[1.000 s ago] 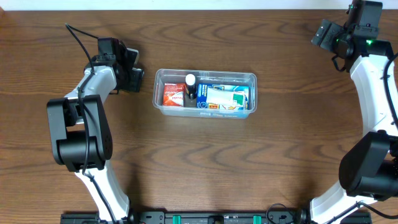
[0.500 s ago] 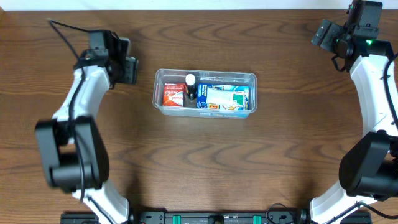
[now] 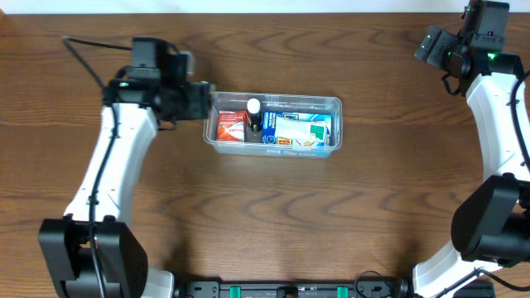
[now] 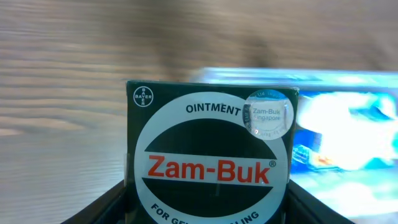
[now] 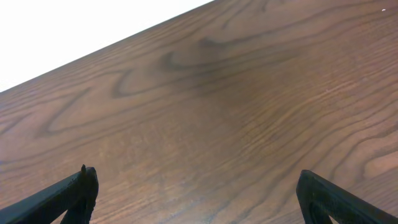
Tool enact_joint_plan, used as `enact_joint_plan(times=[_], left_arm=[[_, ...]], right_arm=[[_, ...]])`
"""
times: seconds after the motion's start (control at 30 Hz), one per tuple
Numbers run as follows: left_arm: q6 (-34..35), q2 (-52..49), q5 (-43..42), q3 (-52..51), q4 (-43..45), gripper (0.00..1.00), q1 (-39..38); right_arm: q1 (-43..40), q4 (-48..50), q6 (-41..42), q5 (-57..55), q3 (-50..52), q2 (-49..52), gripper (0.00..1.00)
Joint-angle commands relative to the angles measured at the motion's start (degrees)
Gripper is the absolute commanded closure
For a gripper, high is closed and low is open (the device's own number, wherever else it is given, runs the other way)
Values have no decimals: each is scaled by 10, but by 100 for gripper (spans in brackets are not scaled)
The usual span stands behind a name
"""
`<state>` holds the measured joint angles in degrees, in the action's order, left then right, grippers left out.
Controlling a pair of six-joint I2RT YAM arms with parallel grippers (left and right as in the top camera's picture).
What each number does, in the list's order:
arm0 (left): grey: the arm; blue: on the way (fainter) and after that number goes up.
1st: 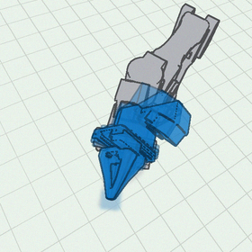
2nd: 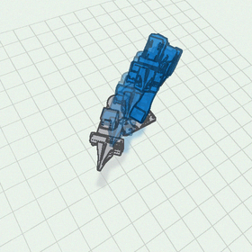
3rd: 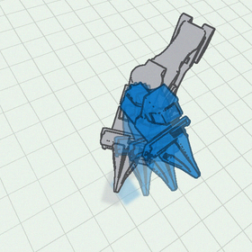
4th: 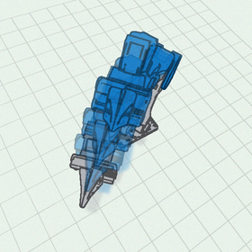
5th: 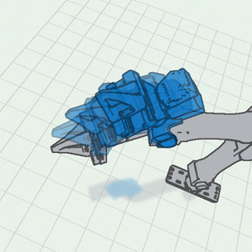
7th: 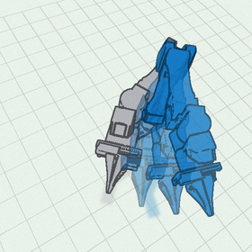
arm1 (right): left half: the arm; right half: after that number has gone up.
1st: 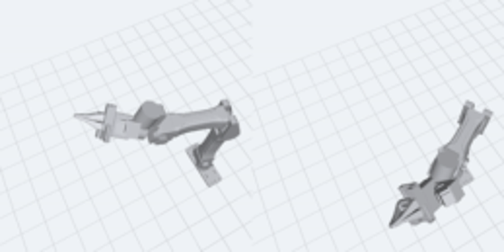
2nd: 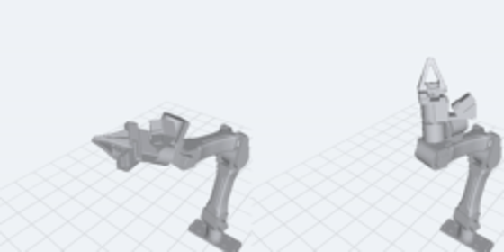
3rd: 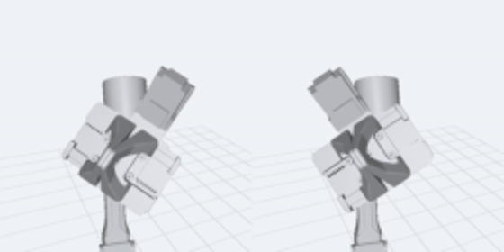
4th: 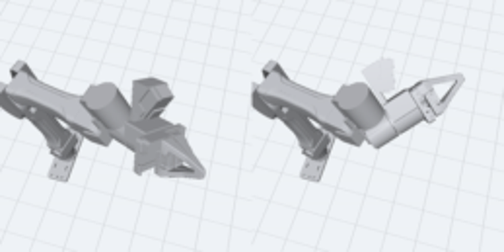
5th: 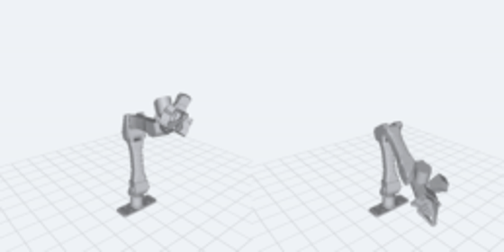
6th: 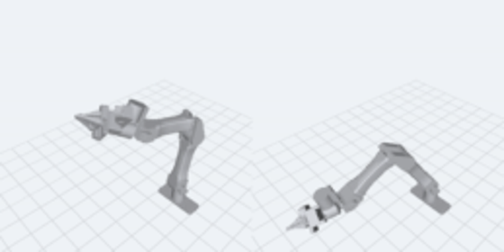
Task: Pack container
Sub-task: 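Carry the Zam-Buk tin with left gripper and lower it into container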
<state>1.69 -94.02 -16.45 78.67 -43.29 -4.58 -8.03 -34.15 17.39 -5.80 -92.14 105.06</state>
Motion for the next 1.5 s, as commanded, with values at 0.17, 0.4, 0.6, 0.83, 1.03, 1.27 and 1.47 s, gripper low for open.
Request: enact_joint_plan(times=[0.17,0.4,0.6,0.83,1.03,1.27,1.47], left_arm=[[64,3,50,5,-15,38,-81],[76,-12,71,3,-23,38,-96],[76,-26,71,2,-20,32,-96],[76,-31,70,2,-12,21,-97],[76,-31,70,3,-5,21,-96],[74,-11,71,20,-1,13,-93],[68,35,71,47,15,2,-83]], right_arm=[[-2,-2,-1,0,1,1,1],[-2,-2,-1,0,1,1,1],[-2,-2,-1,1,1,1,1],[-2,-2,-1,0,1,1,1],[-2,-2,-1,1,1,1,1],[-2,-2,-1,0,1,1,1],[-2,-2,-1,0,1,1,1]])
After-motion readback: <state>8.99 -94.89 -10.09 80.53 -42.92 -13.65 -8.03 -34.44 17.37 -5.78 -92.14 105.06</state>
